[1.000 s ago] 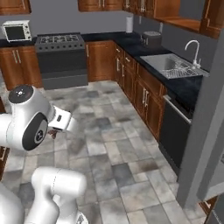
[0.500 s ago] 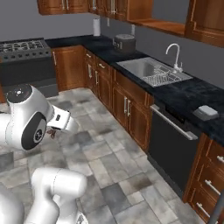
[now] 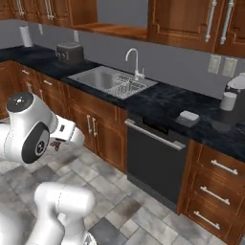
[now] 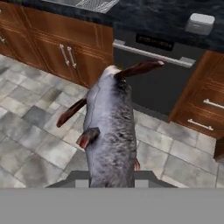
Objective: Take the fish from the fridge and place it on the digital scale on the counter by the fridge. Wait a few seconds for a reading, then move it to the plate on the dining counter.
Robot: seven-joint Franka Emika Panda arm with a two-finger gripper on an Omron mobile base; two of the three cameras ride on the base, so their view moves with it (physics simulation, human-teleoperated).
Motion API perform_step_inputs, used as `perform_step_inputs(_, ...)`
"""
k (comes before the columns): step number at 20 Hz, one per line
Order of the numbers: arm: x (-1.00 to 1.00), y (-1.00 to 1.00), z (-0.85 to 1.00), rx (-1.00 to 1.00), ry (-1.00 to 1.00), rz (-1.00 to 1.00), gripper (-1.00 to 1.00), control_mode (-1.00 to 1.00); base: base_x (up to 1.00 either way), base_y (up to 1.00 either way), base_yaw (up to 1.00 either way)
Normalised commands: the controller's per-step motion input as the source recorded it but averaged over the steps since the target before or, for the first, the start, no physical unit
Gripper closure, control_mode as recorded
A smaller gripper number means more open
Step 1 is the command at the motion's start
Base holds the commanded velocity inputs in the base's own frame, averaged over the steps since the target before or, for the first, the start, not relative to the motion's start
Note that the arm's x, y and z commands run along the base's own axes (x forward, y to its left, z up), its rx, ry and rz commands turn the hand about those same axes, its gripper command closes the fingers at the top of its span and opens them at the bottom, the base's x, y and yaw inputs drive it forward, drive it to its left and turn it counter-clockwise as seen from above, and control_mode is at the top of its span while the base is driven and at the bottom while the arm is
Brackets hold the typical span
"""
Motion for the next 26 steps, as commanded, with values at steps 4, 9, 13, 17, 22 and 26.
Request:
perform_step_inputs(4,0.0,0.0,0.0,0.0,0.0,0.0,1.0,1.0,0.72,0.26,-0.65)
perform_step_inputs(9,0.0,0.0,0.0,0.0,0.0,0.0,1.0,1.0,0.72,0.25,-0.64)
perform_step_inputs(13,0.0,0.0,0.0,0.0,0.0,0.0,1.0,1.0,0.76,0.25,-0.61)
perform_step_inputs(17,0.0,0.0,0.0,0.0,0.0,0.0,1.0,1.0,0.83,0.22,-0.57)
perform_step_inputs(22,0.0,0.0,0.0,0.0,0.0,0.0,1.0,1.0,0.97,0.25,-0.5)
perform_step_inputs(26,0.44,0.25,-0.06,0.0,0.05,-0.14,1.0,-1.0,0.49,0.24,-0.18)
